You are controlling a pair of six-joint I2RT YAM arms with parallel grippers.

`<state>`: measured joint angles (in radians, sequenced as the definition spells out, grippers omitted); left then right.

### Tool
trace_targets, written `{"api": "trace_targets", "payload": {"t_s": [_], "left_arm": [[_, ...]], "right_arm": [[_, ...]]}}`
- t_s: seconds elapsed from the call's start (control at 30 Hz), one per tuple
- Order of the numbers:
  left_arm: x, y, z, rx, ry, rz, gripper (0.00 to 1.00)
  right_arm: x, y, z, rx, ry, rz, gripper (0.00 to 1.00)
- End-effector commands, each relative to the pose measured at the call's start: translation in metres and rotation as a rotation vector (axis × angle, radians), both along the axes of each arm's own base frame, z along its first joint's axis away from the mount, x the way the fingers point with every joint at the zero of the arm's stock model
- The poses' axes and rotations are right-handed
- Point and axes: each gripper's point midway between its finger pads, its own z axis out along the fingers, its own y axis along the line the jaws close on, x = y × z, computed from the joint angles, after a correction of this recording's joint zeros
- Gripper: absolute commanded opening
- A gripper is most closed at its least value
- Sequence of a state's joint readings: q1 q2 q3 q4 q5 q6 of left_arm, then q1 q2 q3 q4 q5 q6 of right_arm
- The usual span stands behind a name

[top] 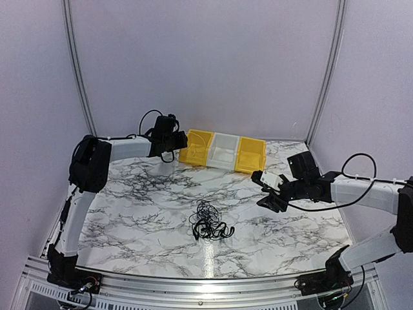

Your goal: Untangle the cables

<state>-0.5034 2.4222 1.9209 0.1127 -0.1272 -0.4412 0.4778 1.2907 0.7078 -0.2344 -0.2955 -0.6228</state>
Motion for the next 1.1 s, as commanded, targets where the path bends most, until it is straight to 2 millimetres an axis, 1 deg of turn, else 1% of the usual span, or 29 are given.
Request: {"api": "trace_targets", "payload": {"t_s": [0.0, 0.17, 0.33, 0.37, 0.53, 0.67, 0.77, 0.83, 0.9, 0.97, 1.0, 1.03, 1.07], "left_arm": [[0.024, -0.012, 0.021, -0.116, -0.075, -0.027, 0.44], [0.037, -0.024, 0.036, -0.150, -0.118, -0.056, 0.27], [0.034, -0.028, 0.043, -0.159, -0.128, -0.069, 0.03], [0.032, -0.030, 0.044, -0.161, -0.127, -0.078, 0.00], [0.016, -0.045, 0.039, -0.140, -0.113, -0.121, 0.00], [0.007, -0.058, 0.028, -0.129, -0.099, -0.144, 0.00], [0.005, -0.061, 0.021, -0.130, -0.086, -0.146, 0.00], [0.002, -0.061, 0.021, -0.126, -0.082, -0.149, 0.00], [-0.003, -0.061, 0.032, -0.102, -0.104, -0.156, 0.00], [-0.008, -0.059, 0.052, -0.078, -0.139, -0.163, 0.00], [-0.013, -0.059, 0.064, -0.070, -0.158, -0.170, 0.00], [-0.019, -0.058, 0.086, -0.070, -0.187, -0.177, 0.02], [-0.027, -0.058, 0.096, -0.056, -0.201, -0.189, 0.06]], "right_arm": [[0.008, 0.003, 0.007, -0.005, -0.033, -0.002, 0.56], [0.009, 0.003, 0.003, -0.017, -0.027, -0.002, 0.56], [0.010, 0.003, 0.005, -0.016, -0.033, -0.003, 0.56], [0.010, 0.003, 0.005, -0.016, -0.033, -0.002, 0.56], [0.009, 0.003, 0.004, -0.014, -0.030, 0.004, 0.56], [0.008, 0.004, 0.005, -0.012, -0.029, 0.006, 0.56], [0.008, 0.004, 0.007, -0.009, -0.032, 0.005, 0.55], [0.008, 0.003, 0.008, -0.008, -0.037, 0.004, 0.55], [0.008, 0.003, 0.009, -0.007, -0.040, 0.005, 0.55], [0.008, 0.003, 0.010, -0.005, -0.042, 0.005, 0.55], [0.008, 0.004, 0.010, -0.005, -0.042, 0.006, 0.55], [0.008, 0.004, 0.011, -0.004, -0.042, 0.007, 0.55], [0.008, 0.004, 0.011, -0.003, -0.042, 0.008, 0.55]]}}
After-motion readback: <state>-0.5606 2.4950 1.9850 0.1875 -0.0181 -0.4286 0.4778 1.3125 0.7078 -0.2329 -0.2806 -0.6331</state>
